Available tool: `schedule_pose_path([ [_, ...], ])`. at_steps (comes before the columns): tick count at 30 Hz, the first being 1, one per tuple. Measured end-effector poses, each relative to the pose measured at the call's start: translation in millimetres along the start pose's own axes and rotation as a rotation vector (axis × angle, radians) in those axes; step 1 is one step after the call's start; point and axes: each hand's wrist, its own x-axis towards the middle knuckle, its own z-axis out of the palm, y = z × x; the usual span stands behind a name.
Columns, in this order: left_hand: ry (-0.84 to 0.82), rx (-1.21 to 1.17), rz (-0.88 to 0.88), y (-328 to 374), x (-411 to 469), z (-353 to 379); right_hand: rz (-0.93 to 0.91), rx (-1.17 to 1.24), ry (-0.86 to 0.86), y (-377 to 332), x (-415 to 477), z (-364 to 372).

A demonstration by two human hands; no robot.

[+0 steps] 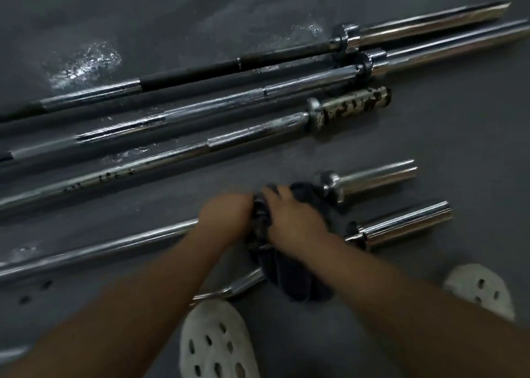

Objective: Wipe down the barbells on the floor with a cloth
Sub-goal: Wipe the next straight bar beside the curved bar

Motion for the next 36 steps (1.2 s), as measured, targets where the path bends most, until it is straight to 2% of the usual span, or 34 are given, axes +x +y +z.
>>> schedule_pose_path([
  [1,-0.205,-0.165,-0.005,-5,11,-11,0.019,0.018,0.006,11,0,-8],
  [2,-0.313,-0.244,-0.012,-9,21,-19,0.103,0.031,0.045,23,0,-14],
  [3,-0.326,-0.223,0.0,-10,26,-25,0.209,0.042,0.102,32,1,-19],
  [4,-0.27,-0.136,-0.002,-8,26,-28,0.294,0.037,0.135,34,2,-19],
  [5,-0.121,-0.005,-0.038,-5,22,-21,0.313,0.032,0.127,26,1,-16],
  [7,0.221,0.144,-0.014,4,-4,0,0.144,0.038,0.054,0,3,-4],
  [9,0.213,0.159,0.016,4,-18,15,-0.059,0.036,0.007,-8,2,6],
  [11,-0.049,0.009,0.061,0,-2,-8,-0.021,0.057,0.046,9,3,-2],
  [12,-0.205,-0.103,0.058,-5,11,-16,0.07,0.067,0.093,18,4,-6],
  [13,-0.264,-0.168,0.044,-8,18,-23,0.176,0.086,0.149,24,3,-7],
  [14,-0.226,-0.143,0.054,-10,19,-26,0.255,0.081,0.18,24,1,-4],
  [15,-0.11,-0.057,0.022,-9,12,-24,0.265,0.069,0.166,15,0,-3],
  [16,0.084,0.026,0.0,-8,4,-14,0.205,0.068,0.125,5,0,-2],
  [17,0.188,0.089,-0.005,-7,-8,0,0.103,0.063,0.064,-3,1,-1],
  [19,0.189,0.13,0.0,-8,-16,18,-0.078,0.044,-0.034,-2,-1,1],
  [20,0.087,0.062,0.022,-9,-8,11,-0.068,0.049,-0.016,8,0,-4],
  [22,-0.191,-0.216,0.039,-14,12,-11,0.116,0.075,0.108,26,1,-11],
  [23,-0.247,-0.28,0.028,-15,17,-17,0.223,0.096,0.156,27,-1,-9],
  [24,-0.204,-0.225,0.029,-14,15,-19,0.283,0.097,0.169,20,-5,-5],
  [25,-0.068,-0.066,0.011,-13,9,-15,0.271,0.076,0.138,8,-6,-2],
  [26,0.099,0.083,-0.009,-11,-1,-7,0.196,0.062,0.099,-2,-5,1],
  [28,0.214,0.156,-0.025,-11,-18,15,0.013,0.041,-0.006,-5,-2,2],
  [30,0.071,0.032,-0.006,-16,-7,14,0.01,0.062,0.013,16,0,-9],
  [32,-0.195,-0.216,0.004,-23,12,-9,0.197,0.091,0.132,35,-1,-14],
  [33,-0.244,-0.236,0.006,-25,16,-17,0.282,0.099,0.162,33,-6,-12],
  [34,-0.206,-0.161,0.021,-24,16,-20,0.305,0.084,0.152,25,-8,-8],
  [35,-0.091,0.001,0.006,-22,9,-17,0.258,0.076,0.119,13,-8,-4],
  [36,0.112,0.121,0.014,-19,0,-7,0.165,0.084,0.073,3,-7,0],
])
